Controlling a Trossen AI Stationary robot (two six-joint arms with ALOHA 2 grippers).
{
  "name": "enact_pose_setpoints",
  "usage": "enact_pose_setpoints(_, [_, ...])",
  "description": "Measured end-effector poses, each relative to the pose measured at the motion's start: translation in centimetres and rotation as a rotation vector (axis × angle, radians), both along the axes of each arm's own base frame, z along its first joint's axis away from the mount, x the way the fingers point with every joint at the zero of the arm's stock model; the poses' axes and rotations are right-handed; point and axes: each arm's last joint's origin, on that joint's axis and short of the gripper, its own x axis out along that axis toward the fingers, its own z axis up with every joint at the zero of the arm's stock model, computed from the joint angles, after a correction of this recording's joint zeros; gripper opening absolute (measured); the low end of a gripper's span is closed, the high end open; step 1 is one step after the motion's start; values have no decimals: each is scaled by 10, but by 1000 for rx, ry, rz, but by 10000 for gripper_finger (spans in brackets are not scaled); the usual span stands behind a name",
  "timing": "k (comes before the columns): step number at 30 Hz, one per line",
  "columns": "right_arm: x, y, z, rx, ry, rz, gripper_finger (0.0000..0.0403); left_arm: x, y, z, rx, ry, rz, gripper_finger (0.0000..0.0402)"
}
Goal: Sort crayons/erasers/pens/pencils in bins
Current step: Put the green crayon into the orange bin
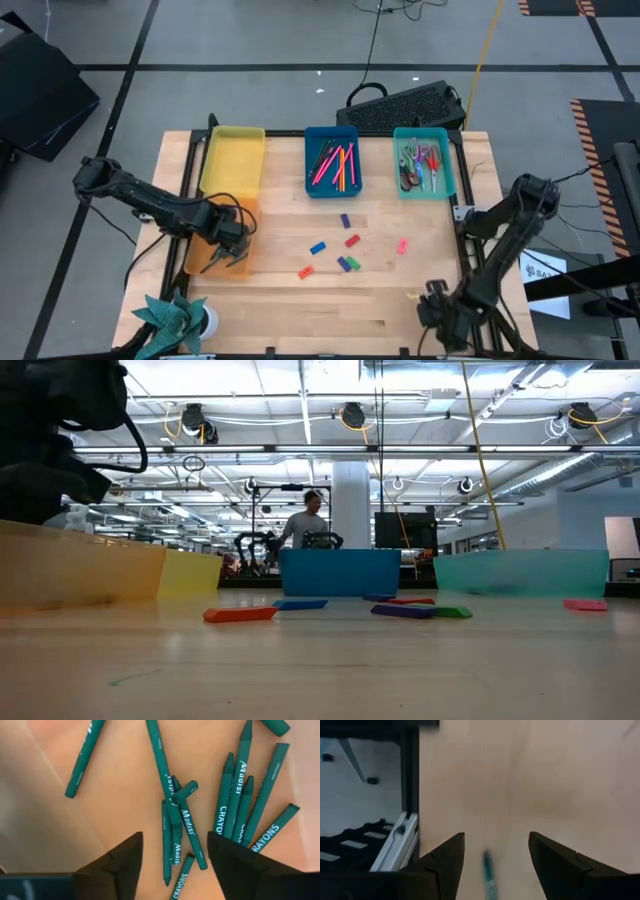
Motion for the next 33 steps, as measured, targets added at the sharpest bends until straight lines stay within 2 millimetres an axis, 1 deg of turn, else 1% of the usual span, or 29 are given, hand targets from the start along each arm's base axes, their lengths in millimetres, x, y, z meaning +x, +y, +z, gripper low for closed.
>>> enact_pose_setpoints(2, [-5,9,-7,6,90,-36,212,0,1,0,-1,-1,-29,235])
enact_pose_setpoints(4, [-8,16,-13,5,180,-56,212,0,1,0,-1,-2,-43,242])
enact_pose_setpoints(7, [-12,22,-23,-27,276,-93,212,1,2,0,16,-6,-47,239])
enact_pose_setpoints(12, [-14,24,-38,-95,363,-178,204,1,4,0,67,-19,-48,226])
enact_pose_setpoints(15, [-15,20,-47,-184,385,-236,181,1,4,0,91,-25,-42,219])
enact_pose_setpoints(19, [-16,17,-56,-254,390,-288,129,4,4,4,112,-42,-40,206])
enact_pose_setpoints(22, [-16,16,-60,-285,388,-297,86,11,4,18,152,-116,-55,194])
enact_pose_setpoints(27, [-16,13,-58,-329,317,-301,19,21,7,54,295,-298,-131,180])
enact_pose_setpoints(29, [-14,11,-51,-309,286,-309,12,24,8,68,383,-383,-157,181])
enact_pose_setpoints(31, [-12,10,-41,-269,238,-317,17,27,11,79,465,-459,-173,186])
enact_pose_setpoints(33, [-7,3,-28,-260,138,-335,25,33,14,88,506,-550,-199,197])
